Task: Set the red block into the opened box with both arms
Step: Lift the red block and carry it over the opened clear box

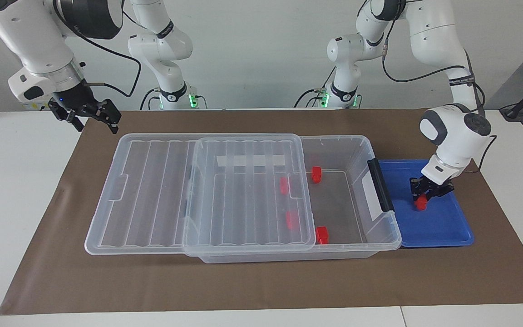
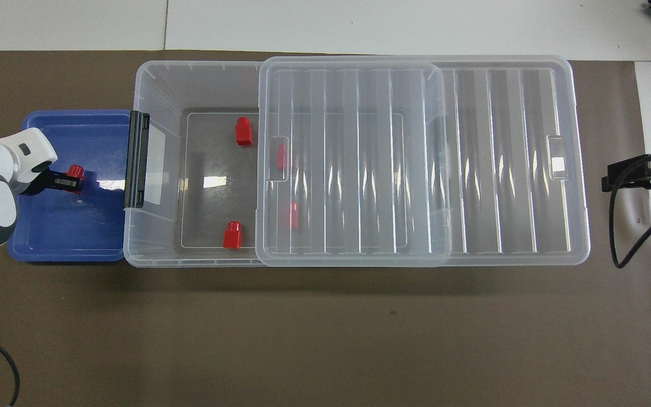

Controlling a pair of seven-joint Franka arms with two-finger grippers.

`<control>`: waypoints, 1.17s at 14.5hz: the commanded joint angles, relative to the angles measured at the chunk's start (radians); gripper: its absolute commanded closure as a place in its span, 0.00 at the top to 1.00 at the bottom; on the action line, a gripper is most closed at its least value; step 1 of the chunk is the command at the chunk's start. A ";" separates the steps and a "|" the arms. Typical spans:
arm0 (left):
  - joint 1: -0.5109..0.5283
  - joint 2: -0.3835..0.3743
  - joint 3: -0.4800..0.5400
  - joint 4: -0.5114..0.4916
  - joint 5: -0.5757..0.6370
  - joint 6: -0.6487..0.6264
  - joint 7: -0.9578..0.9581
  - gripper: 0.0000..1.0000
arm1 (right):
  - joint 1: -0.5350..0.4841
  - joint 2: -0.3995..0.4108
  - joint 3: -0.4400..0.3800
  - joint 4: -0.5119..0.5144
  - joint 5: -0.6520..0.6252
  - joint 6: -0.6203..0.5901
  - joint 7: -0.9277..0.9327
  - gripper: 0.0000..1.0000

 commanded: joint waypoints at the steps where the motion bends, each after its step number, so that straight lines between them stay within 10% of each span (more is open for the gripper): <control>1: -0.011 -0.021 -0.001 0.129 -0.024 -0.196 -0.003 0.02 | -0.002 -0.029 0.007 -0.033 -0.012 0.026 0.016 1.00; 17: -0.128 -0.116 -0.134 0.354 -0.059 -0.516 -0.613 0.02 | -0.004 -0.027 0.007 -0.033 -0.010 0.027 0.007 1.00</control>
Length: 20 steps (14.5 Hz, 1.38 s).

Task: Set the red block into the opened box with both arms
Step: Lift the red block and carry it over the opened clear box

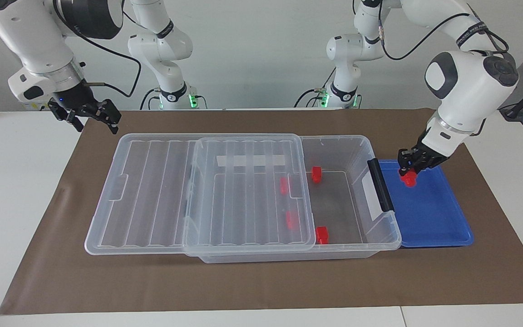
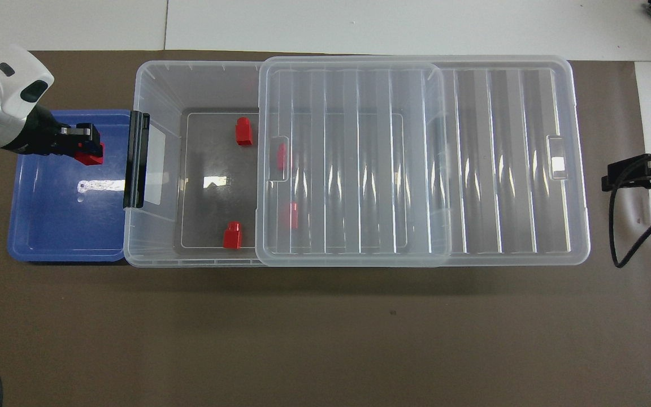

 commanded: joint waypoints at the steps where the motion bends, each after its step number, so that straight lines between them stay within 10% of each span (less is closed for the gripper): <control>1: -0.042 -0.004 -0.030 0.006 -0.018 0.006 -0.165 0.02 | -0.004 -0.027 0.007 -0.033 -0.010 0.022 0.007 1.00; 20: -0.245 0.052 -0.032 -0.290 0.174 0.518 -0.446 0.03 | -0.013 -0.028 0.005 -0.037 -0.009 0.021 0.001 1.00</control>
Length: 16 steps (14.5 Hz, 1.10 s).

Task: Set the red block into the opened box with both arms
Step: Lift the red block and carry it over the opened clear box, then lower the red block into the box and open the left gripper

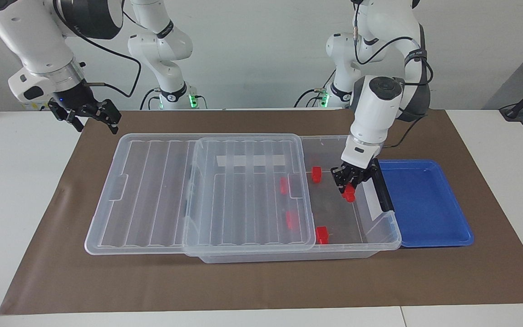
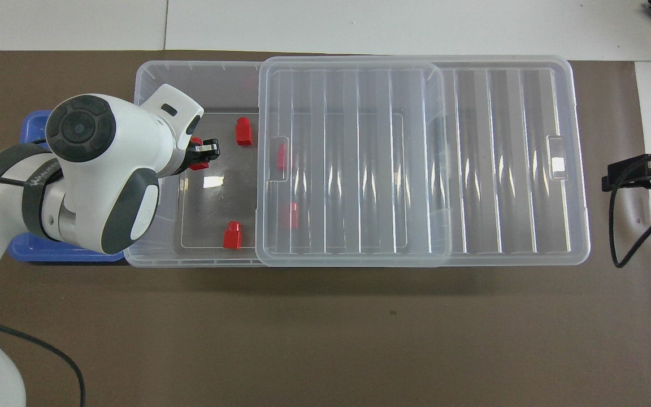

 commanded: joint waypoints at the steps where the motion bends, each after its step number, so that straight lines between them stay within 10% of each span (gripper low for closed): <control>1: -0.025 0.039 0.014 -0.044 0.026 0.093 -0.036 0.03 | -0.012 -0.028 0.008 -0.036 -0.009 0.021 -0.002 1.00; 16: -0.030 0.163 0.020 -0.086 0.132 0.289 -0.103 0.05 | -0.015 -0.030 0.006 -0.039 -0.009 0.022 -0.005 1.00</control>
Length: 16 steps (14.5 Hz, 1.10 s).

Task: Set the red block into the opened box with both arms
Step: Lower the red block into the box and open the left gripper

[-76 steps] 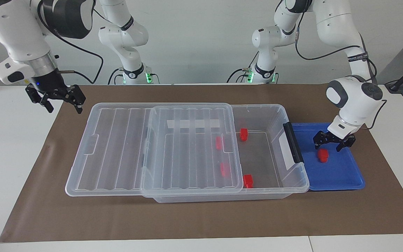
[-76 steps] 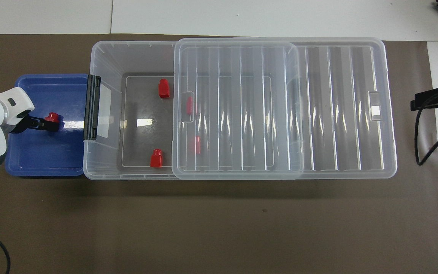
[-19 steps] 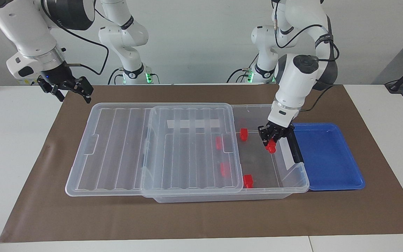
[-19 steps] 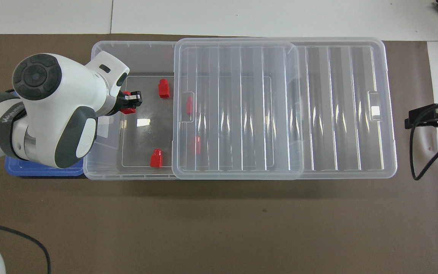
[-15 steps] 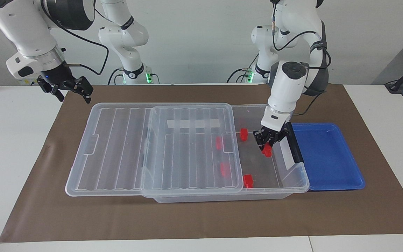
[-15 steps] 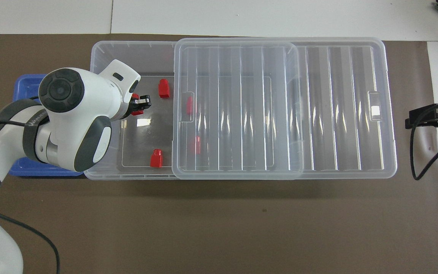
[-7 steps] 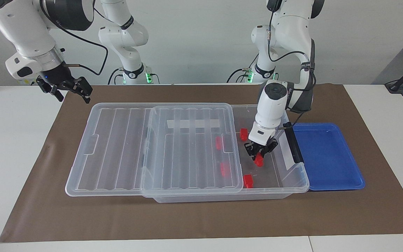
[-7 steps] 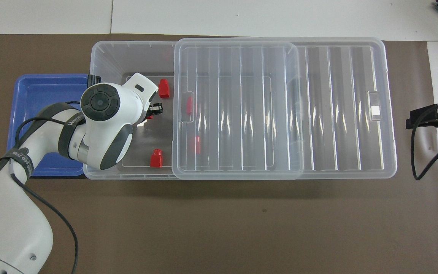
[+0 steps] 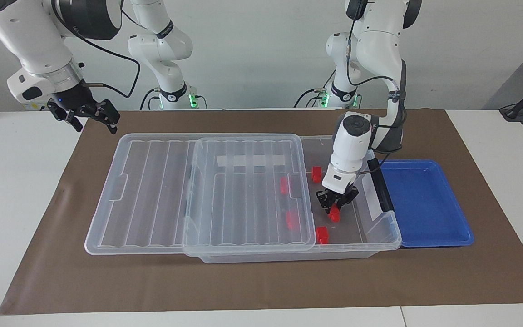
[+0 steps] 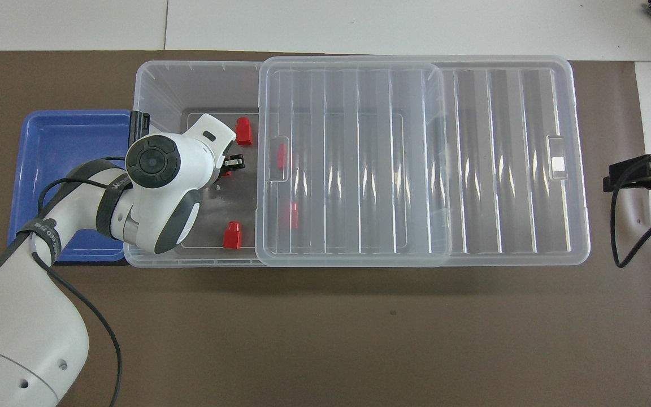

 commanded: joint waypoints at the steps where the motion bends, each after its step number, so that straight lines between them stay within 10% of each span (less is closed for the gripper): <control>1: -0.004 -0.001 0.010 -0.017 0.027 0.032 -0.025 0.14 | -0.013 -0.030 0.009 -0.037 -0.009 0.021 -0.005 1.00; 2: -0.004 -0.002 0.010 -0.017 0.027 0.032 -0.023 0.41 | -0.013 -0.030 0.009 -0.037 -0.009 0.022 -0.005 1.00; 3: -0.003 -0.002 0.010 -0.015 0.027 0.032 -0.023 0.90 | -0.013 -0.030 0.009 -0.037 -0.009 0.021 -0.005 1.00; 4: -0.003 -0.001 0.010 -0.014 0.027 0.032 -0.023 1.00 | -0.013 -0.030 0.009 -0.037 -0.009 0.021 -0.005 1.00; 12: -0.006 -0.086 0.010 0.031 0.022 -0.140 -0.026 1.00 | -0.024 -0.031 0.005 -0.044 -0.009 0.028 -0.072 0.93; 14: -0.006 -0.128 0.009 0.037 0.017 -0.195 -0.026 1.00 | -0.028 -0.041 0.005 -0.061 -0.009 0.051 -0.092 0.61; 16: -0.007 -0.163 0.007 0.061 0.013 -0.282 -0.025 1.00 | -0.028 -0.041 0.005 -0.061 -0.009 0.053 -0.089 0.00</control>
